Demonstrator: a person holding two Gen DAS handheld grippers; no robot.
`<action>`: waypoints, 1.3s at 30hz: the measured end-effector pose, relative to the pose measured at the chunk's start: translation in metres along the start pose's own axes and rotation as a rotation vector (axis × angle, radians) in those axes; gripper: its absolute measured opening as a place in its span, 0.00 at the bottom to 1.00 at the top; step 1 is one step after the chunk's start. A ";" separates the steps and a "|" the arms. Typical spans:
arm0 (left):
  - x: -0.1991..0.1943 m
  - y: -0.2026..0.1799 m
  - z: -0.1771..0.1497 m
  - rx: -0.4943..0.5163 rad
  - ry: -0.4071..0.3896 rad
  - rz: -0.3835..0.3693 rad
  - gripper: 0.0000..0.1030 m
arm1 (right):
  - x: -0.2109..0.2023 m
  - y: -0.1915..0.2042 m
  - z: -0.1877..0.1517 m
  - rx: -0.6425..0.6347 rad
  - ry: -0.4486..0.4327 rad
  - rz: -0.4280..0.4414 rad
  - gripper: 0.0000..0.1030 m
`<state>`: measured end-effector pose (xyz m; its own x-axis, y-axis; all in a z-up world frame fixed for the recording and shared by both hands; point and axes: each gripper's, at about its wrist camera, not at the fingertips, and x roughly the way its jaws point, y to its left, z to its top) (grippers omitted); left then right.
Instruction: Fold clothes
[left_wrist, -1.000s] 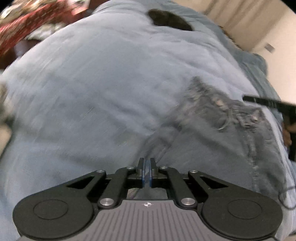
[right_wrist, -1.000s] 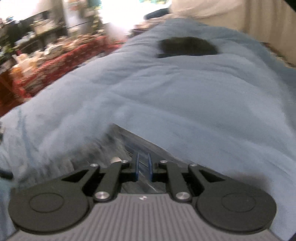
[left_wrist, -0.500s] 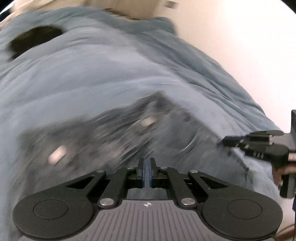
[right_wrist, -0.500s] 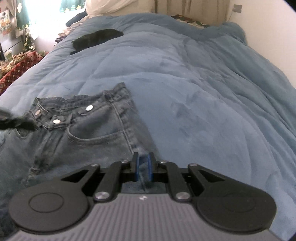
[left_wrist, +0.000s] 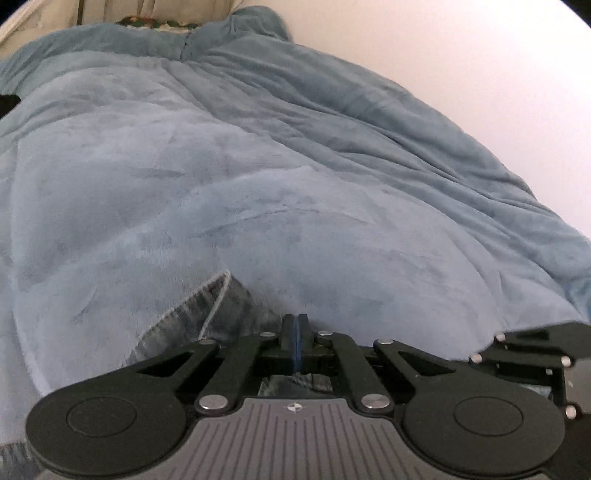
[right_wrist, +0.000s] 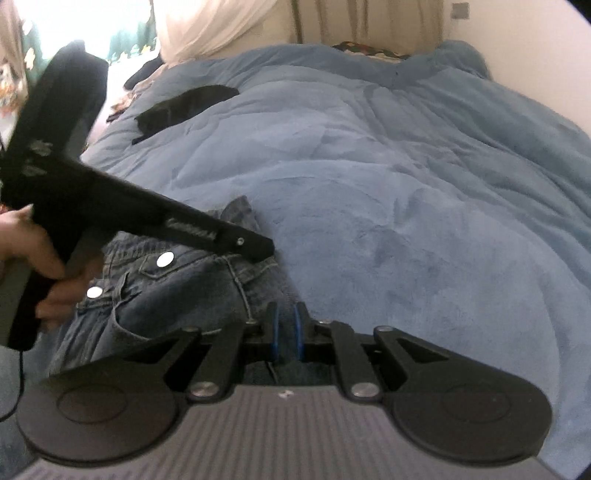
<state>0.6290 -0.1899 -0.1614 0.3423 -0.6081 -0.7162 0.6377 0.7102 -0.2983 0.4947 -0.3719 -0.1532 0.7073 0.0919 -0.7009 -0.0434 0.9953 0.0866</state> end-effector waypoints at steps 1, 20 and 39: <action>0.001 0.000 0.002 0.003 0.002 -0.003 0.02 | 0.002 0.001 0.002 -0.002 -0.003 -0.003 0.09; 0.001 0.003 0.014 0.137 0.066 -0.015 0.03 | -0.105 -0.029 -0.095 0.014 0.208 -0.117 0.00; -0.109 -0.050 -0.054 -0.019 -0.086 -0.103 0.06 | -0.147 -0.034 -0.102 0.122 0.097 -0.140 0.04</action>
<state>0.5222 -0.1398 -0.1022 0.3340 -0.7057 -0.6249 0.6596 0.6485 -0.3799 0.3200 -0.4162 -0.1255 0.6285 -0.0386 -0.7768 0.1402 0.9880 0.0644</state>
